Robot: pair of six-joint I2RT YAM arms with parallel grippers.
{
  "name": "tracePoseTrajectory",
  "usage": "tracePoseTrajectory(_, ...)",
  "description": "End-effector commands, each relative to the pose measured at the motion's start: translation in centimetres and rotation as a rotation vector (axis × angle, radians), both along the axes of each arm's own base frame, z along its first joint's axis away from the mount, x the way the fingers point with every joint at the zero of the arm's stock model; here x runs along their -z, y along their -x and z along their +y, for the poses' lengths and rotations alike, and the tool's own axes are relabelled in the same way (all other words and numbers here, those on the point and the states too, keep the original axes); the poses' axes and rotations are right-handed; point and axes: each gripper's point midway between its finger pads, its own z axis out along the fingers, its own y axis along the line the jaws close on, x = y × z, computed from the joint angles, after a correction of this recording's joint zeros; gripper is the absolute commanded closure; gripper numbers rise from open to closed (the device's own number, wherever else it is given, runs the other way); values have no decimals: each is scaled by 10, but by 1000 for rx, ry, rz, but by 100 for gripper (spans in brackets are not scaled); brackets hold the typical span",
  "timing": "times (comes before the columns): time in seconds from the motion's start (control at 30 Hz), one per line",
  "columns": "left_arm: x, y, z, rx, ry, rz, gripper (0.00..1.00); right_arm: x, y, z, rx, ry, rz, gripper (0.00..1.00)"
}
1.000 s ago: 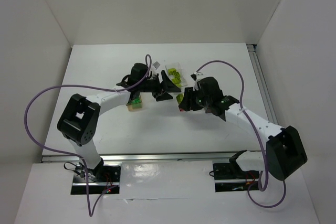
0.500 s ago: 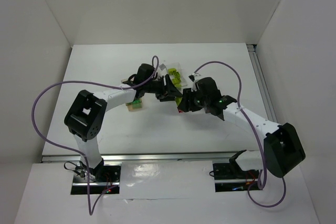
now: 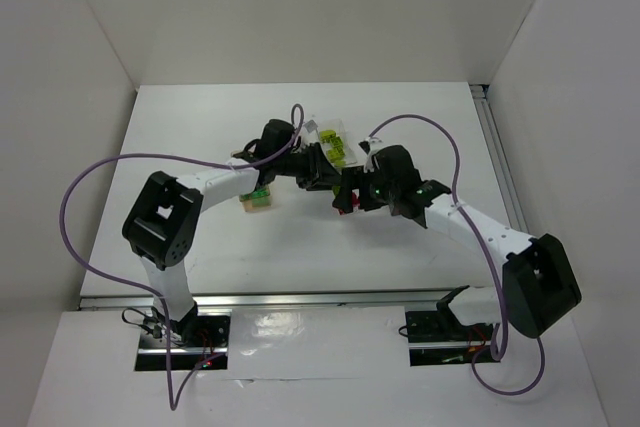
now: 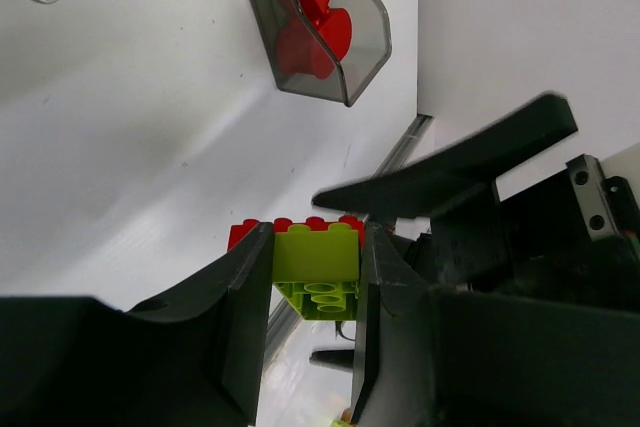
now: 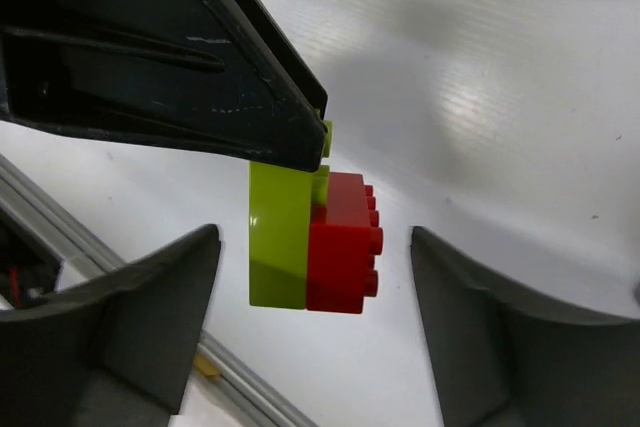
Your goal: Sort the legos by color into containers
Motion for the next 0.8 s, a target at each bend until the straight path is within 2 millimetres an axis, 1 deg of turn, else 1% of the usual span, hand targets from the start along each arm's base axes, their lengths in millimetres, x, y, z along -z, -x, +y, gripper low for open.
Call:
tracePoseTrajectory(0.0, -23, -11, 6, 5, 23, -68, 100, -36, -15, 7, 16, -39, -104, 13)
tracePoseTrajectory(0.03, -23, -11, 6, 5, 23, -68, 100, -38, -18, 4, 44, -36, -115, 3)
tracePoseTrajectory(0.07, -30, -18, 14, -21, 37, -62, 100, -41, -16, 0, 53, -36, -127, 2)
tracePoseTrajectory(0.1, -28, -18, 18, -35, 52, -33, 100, -42, -16, -3, 72, -37, -133, 0)
tracePoseTrajectory(0.13, -28, -20, 27, -59, 63, -17, 100, -47, -18, -6, 90, -42, -163, 0)
tracePoseTrajectory(0.17, -33, -22, 31, -77, 76, -15, 100, -43, -16, -9, 106, -43, -164, 0)
tracePoseTrajectory(0.23, -41, -24, 39, -112, 113, 9, 100, -62, -14, -10, 114, -105, -238, 0)
tracePoseTrajectory(0.27, -47, -23, 47, -133, 132, 18, 100, -58, -10, -14, 122, -106, -249, 4)
tracePoseTrajectory(0.3, -54, -24, 51, -151, 151, 19, 100, -70, -7, -16, 123, -135, -290, 6)
tracePoseTrajectory(0.37, -66, -27, 58, -231, 176, 48, 100, -80, -8, -17, 133, -168, -345, 11)
tracePoseTrajectory(0.4, -79, -24, 61, -256, 188, 44, 100, -83, -6, -17, 127, -169, -367, 13)
tracePoseTrajectory(0.43, -87, -27, 63, -294, 201, 51, 100, -85, -6, -17, 123, -170, -385, 14)
tracePoseTrajectory(0.5, -91, -25, 67, -331, 201, 84, 100, -91, -7, -14, 111, -183, -415, 15)
tracePoseTrajectory(0.53, -100, -24, 68, -350, 220, 92, 100, -90, -8, -11, 99, -182, -421, 15)
tracePoseTrajectory(0.57, -104, -26, 69, -372, 228, 93, 100, -93, -7, -7, 88, -191, -430, 15)
tracePoseTrajectory(0.6, -108, -29, 74, -394, 236, 94, 100, -91, -8, -4, 77, -193, -424, 15)
tracePoseTrajectory(0.63, -105, -28, 74, -399, 236, 112, 100, -89, -7, 1, 65, -196, -422, 14)
tracePoseTrajectory(0.67, -110, -28, 75, -414, 244, 107, 100, -96, -9, 2, 66, -214, -447, 13)
tracePoseTrajectory(0.7, -108, -29, 76, -425, 236, 113, 100, -92, -11, 5, 57, -212, -438, 11)
tracePoseTrajectory(0.73, -111, -30, 76, -423, 241, 105, 100, -94, -9, 9, 46, -220, -444, 11)
tracePoseTrajectory(0.77, -111, -30, 76, -423, 241, 105, 100, -88, -11, 9, 50, -202, -440, 11)
